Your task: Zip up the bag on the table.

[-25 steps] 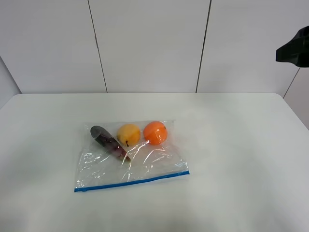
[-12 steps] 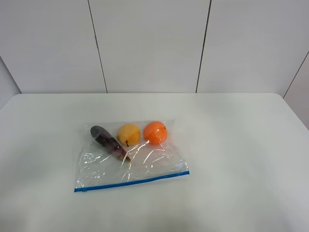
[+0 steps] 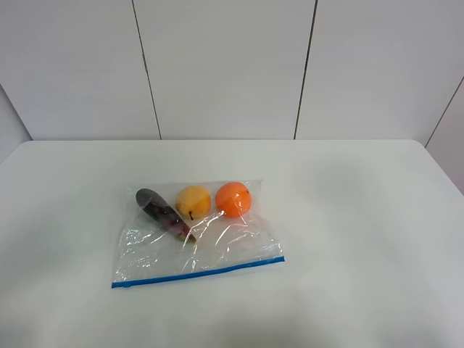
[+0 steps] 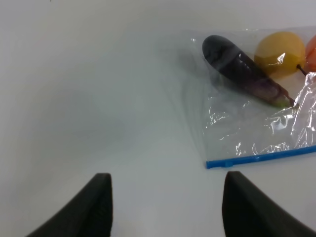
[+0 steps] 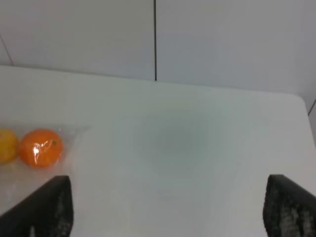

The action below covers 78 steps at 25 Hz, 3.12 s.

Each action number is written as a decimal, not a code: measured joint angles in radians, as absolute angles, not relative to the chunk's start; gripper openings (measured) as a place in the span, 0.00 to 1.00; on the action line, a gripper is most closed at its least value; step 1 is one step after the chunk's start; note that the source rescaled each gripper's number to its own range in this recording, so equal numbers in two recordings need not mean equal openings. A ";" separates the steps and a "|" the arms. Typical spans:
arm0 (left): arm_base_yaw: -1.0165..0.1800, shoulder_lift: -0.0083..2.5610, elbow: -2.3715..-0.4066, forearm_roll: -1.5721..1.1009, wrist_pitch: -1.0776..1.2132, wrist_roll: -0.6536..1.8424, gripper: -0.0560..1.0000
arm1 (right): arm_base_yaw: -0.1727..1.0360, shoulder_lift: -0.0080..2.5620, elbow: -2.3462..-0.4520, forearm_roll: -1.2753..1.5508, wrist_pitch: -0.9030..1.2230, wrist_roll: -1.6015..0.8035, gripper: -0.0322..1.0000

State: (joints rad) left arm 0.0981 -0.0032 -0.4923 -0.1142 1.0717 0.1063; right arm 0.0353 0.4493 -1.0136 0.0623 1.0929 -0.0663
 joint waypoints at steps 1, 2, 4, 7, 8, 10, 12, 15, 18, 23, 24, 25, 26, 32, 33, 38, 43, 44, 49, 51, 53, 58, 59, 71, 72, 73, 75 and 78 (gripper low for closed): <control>0.098 -0.003 -0.492 -0.114 1.072 0.106 0.65 | 0.035 0.431 -1.007 0.062 1.114 -0.058 0.93; 0.098 -0.003 -0.492 -0.114 1.072 0.106 0.65 | 0.035 0.414 -0.998 0.062 1.132 -0.049 0.93; 0.098 -0.003 -0.492 -0.114 1.072 0.106 0.65 | 0.035 0.382 -0.970 0.062 1.149 -0.033 0.93; 0.098 -0.003 -0.492 -0.114 1.072 0.105 0.65 | 0.035 0.333 -0.916 0.062 1.155 0.000 0.93; 0.098 -0.003 -0.492 -0.114 1.072 0.105 0.65 | 0.035 0.316 -0.900 0.062 1.157 0.000 0.93; 0.098 -0.003 -0.492 -0.114 1.072 0.105 0.65 | 0.035 0.293 -0.874 0.062 1.162 0.000 0.93; 0.098 -0.003 -0.492 -0.114 1.072 0.105 0.65 | 0.035 0.282 -0.866 0.062 1.163 0.006 0.93; 0.098 -0.003 -0.492 -0.114 1.072 0.103 0.65 | 0.035 0.281 -0.865 0.061 1.162 0.000 0.93; 0.098 -0.003 -0.492 -0.114 1.072 0.103 0.65 | 0.035 0.281 -0.865 0.061 1.165 0.006 0.93; 0.098 -0.003 -0.492 -0.114 1.072 0.103 0.65 | 0.035 0.247 -0.801 0.061 1.167 0.006 0.93; 0.098 -0.003 -0.492 -0.114 1.072 0.103 0.65 | 0.035 0.230 -0.771 0.061 1.165 0.006 0.93; 0.098 -0.003 -0.492 -0.114 1.072 0.103 0.65 | 0.035 0.207 -0.739 0.061 1.163 0.006 0.93; 0.098 -0.003 -0.492 -0.114 1.072 0.103 0.65 | 0.035 0.180 -0.714 0.059 1.158 0.006 0.93; 0.098 -0.003 -0.492 -0.114 1.072 0.103 0.65 | 0.035 0.013 -0.634 0.023 1.080 0.006 0.93; 0.098 -0.003 -0.492 -0.114 1.072 0.103 0.65 | 0.035 0.000 -0.633 0.014 1.069 0.006 0.93; 0.098 -0.003 -0.492 -0.114 1.072 0.103 0.65 | 0.035 -0.005 -0.622 -0.006 1.056 0.006 0.93; 0.098 -0.003 -0.492 -0.114 1.072 0.103 0.65 | 0.035 -0.008 -0.579 -0.009 1.058 0.000 0.93; 0.098 -0.003 -0.492 -0.114 1.072 0.103 0.65 | 0.035 -0.008 -0.569 -0.010 1.059 0.000 0.93; 0.098 -0.003 -0.492 -0.114 1.072 0.103 0.65 | 0.035 -0.008 -0.527 -0.010 1.060 -0.029 0.92; 0.098 -0.003 -0.492 -0.114 1.072 0.103 0.65 | 0.035 -0.008 -0.522 -0.011 1.060 -0.035 0.88; 0.098 -0.003 -0.492 -0.114 1.072 0.103 0.65 | 0.035 -0.008 -0.522 -0.011 1.060 -0.043 0.84; 0.098 -0.003 -0.492 -0.114 1.072 0.103 0.65 | 0.035 -0.008 -0.499 -0.011 1.053 -0.050 0.80; 0.098 -0.003 -0.492 -0.114 1.072 0.103 0.65 | 0.035 -0.008 -0.495 -0.011 1.042 -0.050 0.81; 0.098 -0.003 -0.492 -0.114 1.072 0.103 0.65 | 0.035 -0.008 -0.488 -0.013 1.029 -0.049 0.80; 0.098 -0.003 -0.492 -0.114 1.072 0.103 0.65 | 0.035 -0.008 -0.488 -0.013 1.028 -0.049 0.80; 0.098 -0.003 -0.492 -0.114 1.072 0.103 0.65 | 0.035 -0.008 -0.488 -0.013 1.027 -0.049 0.80; 0.098 -0.003 -0.492 -0.114 1.072 0.103 0.65 | 0.035 -0.008 -0.488 -0.013 1.025 -0.049 0.80; 0.098 -0.003 -0.492 -0.114 1.072 0.103 0.65 | 0.035 -0.008 -0.488 -0.013 1.024 -0.049 0.80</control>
